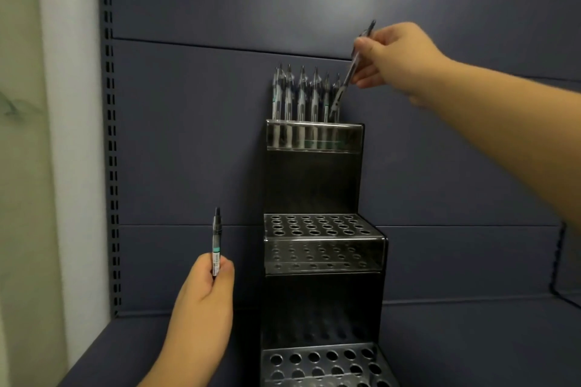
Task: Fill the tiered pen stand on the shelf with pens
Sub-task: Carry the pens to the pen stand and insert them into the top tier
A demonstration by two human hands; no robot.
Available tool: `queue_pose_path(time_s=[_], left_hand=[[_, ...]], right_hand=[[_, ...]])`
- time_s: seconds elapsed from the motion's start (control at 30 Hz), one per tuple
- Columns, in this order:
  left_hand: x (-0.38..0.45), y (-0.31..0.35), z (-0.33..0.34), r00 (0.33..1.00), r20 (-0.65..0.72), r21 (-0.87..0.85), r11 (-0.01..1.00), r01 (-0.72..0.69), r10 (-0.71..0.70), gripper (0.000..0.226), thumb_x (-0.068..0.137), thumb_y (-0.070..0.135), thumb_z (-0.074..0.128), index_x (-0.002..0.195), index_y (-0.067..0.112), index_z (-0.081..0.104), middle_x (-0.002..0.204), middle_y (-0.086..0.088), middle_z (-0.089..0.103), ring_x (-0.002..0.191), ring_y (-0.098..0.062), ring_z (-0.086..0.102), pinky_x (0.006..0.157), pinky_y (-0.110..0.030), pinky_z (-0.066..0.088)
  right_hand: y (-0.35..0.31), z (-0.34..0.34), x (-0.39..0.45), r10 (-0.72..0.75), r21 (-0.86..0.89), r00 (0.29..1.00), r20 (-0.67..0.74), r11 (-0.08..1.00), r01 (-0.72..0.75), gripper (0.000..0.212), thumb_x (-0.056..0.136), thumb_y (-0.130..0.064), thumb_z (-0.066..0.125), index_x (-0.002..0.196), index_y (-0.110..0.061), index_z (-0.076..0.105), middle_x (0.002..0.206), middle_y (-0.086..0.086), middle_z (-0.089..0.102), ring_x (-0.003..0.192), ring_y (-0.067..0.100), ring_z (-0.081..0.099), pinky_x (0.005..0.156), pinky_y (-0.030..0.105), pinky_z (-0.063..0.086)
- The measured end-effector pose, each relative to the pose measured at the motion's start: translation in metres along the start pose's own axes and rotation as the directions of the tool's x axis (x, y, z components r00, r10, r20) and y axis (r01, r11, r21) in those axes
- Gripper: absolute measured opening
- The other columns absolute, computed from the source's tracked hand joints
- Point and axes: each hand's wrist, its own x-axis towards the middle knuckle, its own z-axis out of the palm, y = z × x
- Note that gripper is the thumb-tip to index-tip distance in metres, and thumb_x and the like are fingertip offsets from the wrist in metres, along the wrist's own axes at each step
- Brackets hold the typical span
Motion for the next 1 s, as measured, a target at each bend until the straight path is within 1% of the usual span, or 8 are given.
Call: queue_pose_path(time_s=[0.17, 0.27, 0.37, 0.47, 0.7, 0.83, 0.9, 1.0], left_hand=[[0.002, -0.003, -0.001, 1.000, 0.006, 0.015, 1.000, -0.004, 0.004, 0.024, 0.101, 0.029, 0.045, 0.081, 0.019, 0.053, 0.064, 0.000, 0.044, 0.063, -0.020, 0.044, 0.063, -0.042, 0.043], [0.003, -0.004, 0.000, 1.000, 0.013, 0.022, 1.000, 0.005, -0.006, 0.023, 0.101, 0.027, 0.046, 0.082, 0.018, 0.054, 0.064, -0.001, 0.045, 0.063, -0.020, 0.045, 0.063, -0.042, 0.044], [0.002, -0.003, 0.000, 1.000, 0.020, 0.022, 1.000, 0.011, -0.012, 0.023, 0.101, 0.027, 0.046, 0.083, 0.017, 0.054, 0.064, -0.003, 0.045, 0.063, -0.020, 0.045, 0.063, -0.043, 0.044], [0.002, -0.003, 0.000, 1.000, 0.016, 0.024, 1.000, 0.015, -0.016, 0.023, 0.101, 0.028, 0.046, 0.082, 0.017, 0.054, 0.065, -0.003, 0.046, 0.063, -0.019, 0.045, 0.064, -0.042, 0.045], [0.000, 0.000, 0.001, 0.999, 0.036, 0.009, 1.000, 0.024, -0.024, 0.023, 0.102, 0.027, 0.046, 0.084, 0.016, 0.055, 0.066, -0.004, 0.047, 0.063, -0.018, 0.045, 0.062, -0.038, 0.043], [0.000, 0.002, 0.000, 0.999, 0.041, 0.013, 0.999, 0.030, -0.031, 0.025, 0.102, 0.029, 0.045, 0.083, 0.016, 0.054, 0.065, -0.001, 0.046, 0.063, -0.017, 0.044, 0.062, -0.038, 0.043], [-0.001, 0.003, 0.000, 0.998, 0.040, 0.002, 0.999, 0.038, -0.038, 0.024, 0.102, 0.028, 0.046, 0.085, 0.017, 0.056, 0.066, -0.002, 0.046, 0.064, -0.017, 0.045, 0.063, -0.039, 0.044], [-0.003, 0.005, 0.002, 0.997, 0.042, -0.031, 0.997, 0.066, -0.065, 0.023, 0.103, 0.030, 0.045, 0.088, 0.020, 0.060, 0.066, -0.003, 0.047, 0.063, -0.018, 0.045, 0.063, -0.038, 0.043]], right_hand=[[-0.008, 0.006, -0.006, 0.023, -0.109, 0.990, 0.137, 0.994, -0.008, 0.027, 0.104, -0.027, 0.058, 0.109, -0.002, 0.065, 0.089, 0.015, 0.071, 0.069, 0.013, 0.075, 0.061, 0.022, 0.061], [-0.006, 0.010, -0.002, 0.091, -0.180, 0.971, 0.220, 0.982, -0.051, 0.025, 0.102, -0.026, 0.061, 0.107, -0.002, 0.066, 0.091, 0.015, 0.074, 0.073, 0.016, 0.077, 0.063, 0.025, 0.062], [-0.005, 0.015, 0.001, 0.150, -0.330, 0.942, 0.302, 0.943, -0.044, 0.019, 0.100, -0.026, 0.064, 0.100, -0.006, 0.065, 0.088, 0.009, 0.077, 0.069, 0.014, 0.076, 0.060, 0.026, 0.061], [-0.007, 0.019, 0.003, 0.149, -0.416, 0.946, 0.287, 0.909, -0.017, 0.022, 0.101, -0.030, 0.062, 0.097, -0.009, 0.067, 0.087, 0.002, 0.078, 0.064, 0.010, 0.070, 0.055, 0.023, 0.052], [-0.004, 0.034, 0.002, 0.225, -0.489, 0.918, 0.326, 0.872, -0.040, 0.026, 0.104, -0.030, 0.058, 0.096, -0.007, 0.068, 0.085, 0.003, 0.076, 0.058, 0.011, 0.056, 0.054, 0.024, 0.045], [-0.001, 0.035, 0.000, 0.247, -0.453, 0.928, 0.279, 0.886, -0.099, 0.025, 0.103, -0.030, 0.059, 0.092, -0.009, 0.068, 0.079, 0.003, 0.068, 0.058, 0.012, 0.047, 0.052, 0.025, 0.039], [0.000, 0.034, -0.004, 0.246, -0.451, 0.932, 0.265, 0.886, -0.105, 0.030, 0.102, -0.034, 0.059, 0.092, -0.008, 0.069, 0.079, 0.004, 0.068, 0.059, 0.014, 0.048, 0.053, 0.026, 0.040], [0.001, 0.036, -0.017, 0.173, -0.575, 0.959, 0.222, 0.818, -0.014, 0.045, 0.101, -0.045, 0.056, 0.099, -0.003, 0.073, 0.089, 0.015, 0.073, 0.073, 0.028, 0.062, 0.064, 0.035, 0.046]])
